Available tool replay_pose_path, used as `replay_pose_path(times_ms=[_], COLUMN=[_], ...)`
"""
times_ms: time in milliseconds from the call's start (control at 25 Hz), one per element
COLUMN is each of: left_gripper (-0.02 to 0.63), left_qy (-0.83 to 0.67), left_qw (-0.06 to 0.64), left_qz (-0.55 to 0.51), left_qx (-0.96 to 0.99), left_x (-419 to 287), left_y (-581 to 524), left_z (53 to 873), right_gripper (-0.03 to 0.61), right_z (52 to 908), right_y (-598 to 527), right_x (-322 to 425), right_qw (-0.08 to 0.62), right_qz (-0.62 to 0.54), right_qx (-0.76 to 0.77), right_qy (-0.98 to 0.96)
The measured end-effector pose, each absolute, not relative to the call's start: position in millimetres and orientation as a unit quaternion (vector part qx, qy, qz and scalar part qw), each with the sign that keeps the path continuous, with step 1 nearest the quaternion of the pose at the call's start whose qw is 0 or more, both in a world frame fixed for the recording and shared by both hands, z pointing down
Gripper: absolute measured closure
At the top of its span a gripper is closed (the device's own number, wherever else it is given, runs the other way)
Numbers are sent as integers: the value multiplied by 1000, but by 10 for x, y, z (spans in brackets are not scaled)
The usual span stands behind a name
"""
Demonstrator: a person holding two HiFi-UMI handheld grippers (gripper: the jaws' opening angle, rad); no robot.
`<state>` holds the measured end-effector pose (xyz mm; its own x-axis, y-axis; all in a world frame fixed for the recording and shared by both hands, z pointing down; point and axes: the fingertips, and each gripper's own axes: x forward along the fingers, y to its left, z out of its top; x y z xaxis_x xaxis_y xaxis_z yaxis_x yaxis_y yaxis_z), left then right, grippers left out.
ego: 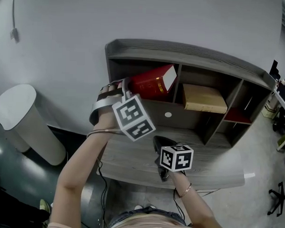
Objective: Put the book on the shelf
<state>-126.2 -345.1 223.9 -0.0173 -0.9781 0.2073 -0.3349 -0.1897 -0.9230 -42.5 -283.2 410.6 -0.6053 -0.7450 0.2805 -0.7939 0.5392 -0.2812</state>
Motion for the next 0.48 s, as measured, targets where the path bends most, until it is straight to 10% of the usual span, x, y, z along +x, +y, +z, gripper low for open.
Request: replay_pose_path(times_ms=[480], left_gripper=[390], left_qy=[523], left_qw=[368], left_qz=[-525], left_qx=[-561], left_x=[-1258], left_y=[-3746], left_z=[2549], right_gripper=[569], right_z=[4198], right_y=[-2849], right_x=[-326], right_qw=[70], right_qz=[200], right_qx=[443], right_qy=[-871])
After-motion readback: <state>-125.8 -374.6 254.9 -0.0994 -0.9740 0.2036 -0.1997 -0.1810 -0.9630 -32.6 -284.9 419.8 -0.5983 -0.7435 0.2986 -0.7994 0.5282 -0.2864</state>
